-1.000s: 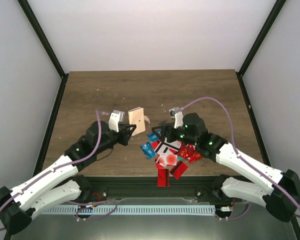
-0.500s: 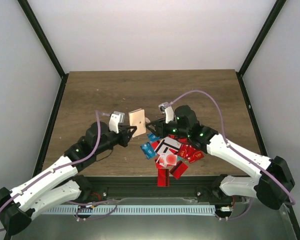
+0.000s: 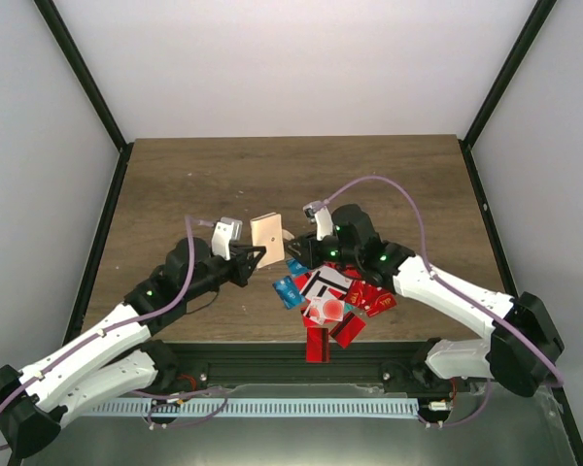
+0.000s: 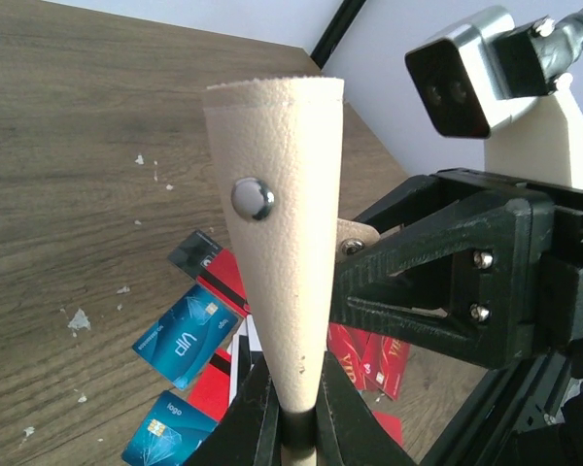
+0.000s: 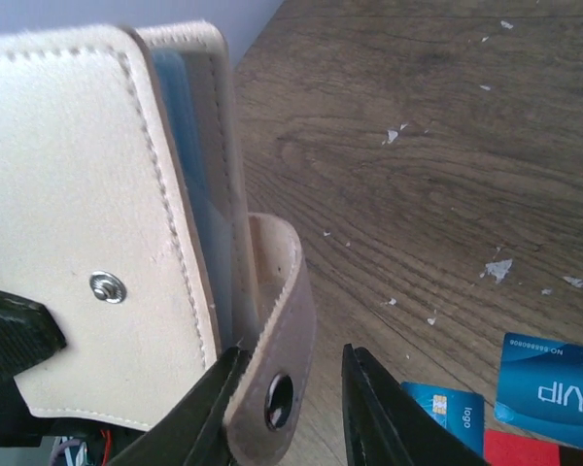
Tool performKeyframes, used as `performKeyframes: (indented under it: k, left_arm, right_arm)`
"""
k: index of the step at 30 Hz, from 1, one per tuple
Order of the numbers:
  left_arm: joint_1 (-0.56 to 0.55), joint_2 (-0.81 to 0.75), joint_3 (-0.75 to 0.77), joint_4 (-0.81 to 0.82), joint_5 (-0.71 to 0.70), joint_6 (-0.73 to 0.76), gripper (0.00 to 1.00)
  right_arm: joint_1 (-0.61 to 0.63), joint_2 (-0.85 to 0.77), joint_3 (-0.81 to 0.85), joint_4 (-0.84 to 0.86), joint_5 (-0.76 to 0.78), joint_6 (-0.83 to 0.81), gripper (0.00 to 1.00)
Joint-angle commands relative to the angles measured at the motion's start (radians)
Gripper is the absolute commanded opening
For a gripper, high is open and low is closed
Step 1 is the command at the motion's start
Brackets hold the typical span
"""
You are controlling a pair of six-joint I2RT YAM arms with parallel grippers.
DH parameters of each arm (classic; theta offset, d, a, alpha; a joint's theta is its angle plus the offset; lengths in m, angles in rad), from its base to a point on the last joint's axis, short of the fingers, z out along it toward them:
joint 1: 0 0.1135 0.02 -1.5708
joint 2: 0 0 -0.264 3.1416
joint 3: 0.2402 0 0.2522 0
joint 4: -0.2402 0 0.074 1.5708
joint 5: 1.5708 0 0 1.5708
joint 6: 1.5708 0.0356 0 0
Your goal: Put the credit cards into the card holder
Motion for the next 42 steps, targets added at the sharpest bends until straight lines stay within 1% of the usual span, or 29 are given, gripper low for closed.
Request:
performKeyframes:
  k: [1, 5, 8, 13, 19, 23, 24, 25, 29, 31, 34, 36, 39, 42]
  left_arm:
    - [-0.004, -0.008, -0.014, 0.012, 0.011, -0.008, 0.04]
    - [-0.003, -0.003, -0.017, 0.009, 0.009, -0.005, 0.04]
    - [-0.004, -0.003, -0.017, 0.009, 0.009, -0.003, 0.04]
    - [-0.004, -0.005, -0.016, 0.001, 0.007, -0.003, 0.04]
    - [-0.003, -0.013, -0.034, -0.052, -0.039, -0.036, 0.04]
    - [-0.004, -0.016, -0.077, -0.103, -0.095, -0.092, 0.14]
    - [-0.003, -0.015, -0.088, -0.124, -0.114, -0.107, 0.19]
    - [-0.002, -0.013, -0.103, -0.14, -0.141, -0.124, 0.21]
    - [-0.002, 0.013, -0.164, -0.165, -0.197, -0.177, 0.25]
    - [0.001, 0.03, -0.191, -0.16, -0.206, -0.194, 0.27]
    - [0.008, 0.066, -0.21, -0.16, -0.219, -0.224, 0.34]
    - [0.012, 0.092, -0.215, -0.165, -0.229, -0.227, 0.42]
    - [0.012, 0.113, -0.212, -0.169, -0.221, -0.22, 0.6]
    - [0.012, 0.116, -0.211, -0.157, -0.173, -0.204, 0.71]
  right_arm:
    - [-0.005, -0.002, 0.07, 0.005, 0.007, -0.034, 0.29]
    - [-0.005, -0.004, 0.084, -0.005, 0.004, -0.052, 0.28]
    - [-0.004, -0.002, 0.089, -0.006, 0.002, -0.057, 0.23]
    - [-0.004, 0.024, 0.088, -0.013, -0.016, -0.05, 0.02]
    - [0.005, 0.053, 0.043, -0.007, -0.107, -0.013, 0.01]
    - [0.036, 0.09, -0.005, 0.018, -0.161, 0.047, 0.01]
    - [0.045, 0.103, -0.016, 0.026, -0.168, 0.061, 0.01]
    - [0.051, 0.115, -0.026, 0.034, -0.173, 0.074, 0.01]
    - [0.058, 0.172, -0.069, 0.082, -0.183, 0.139, 0.01]
    - [0.059, 0.217, -0.081, 0.115, -0.215, 0.172, 0.01]
    - [0.067, 0.28, -0.079, 0.128, -0.233, 0.199, 0.01]
    - [0.07, 0.312, -0.079, 0.136, -0.238, 0.213, 0.01]
    - [0.08, 0.351, -0.08, 0.148, -0.253, 0.225, 0.01]
    - [0.085, 0.365, -0.079, 0.155, -0.262, 0.228, 0.01]
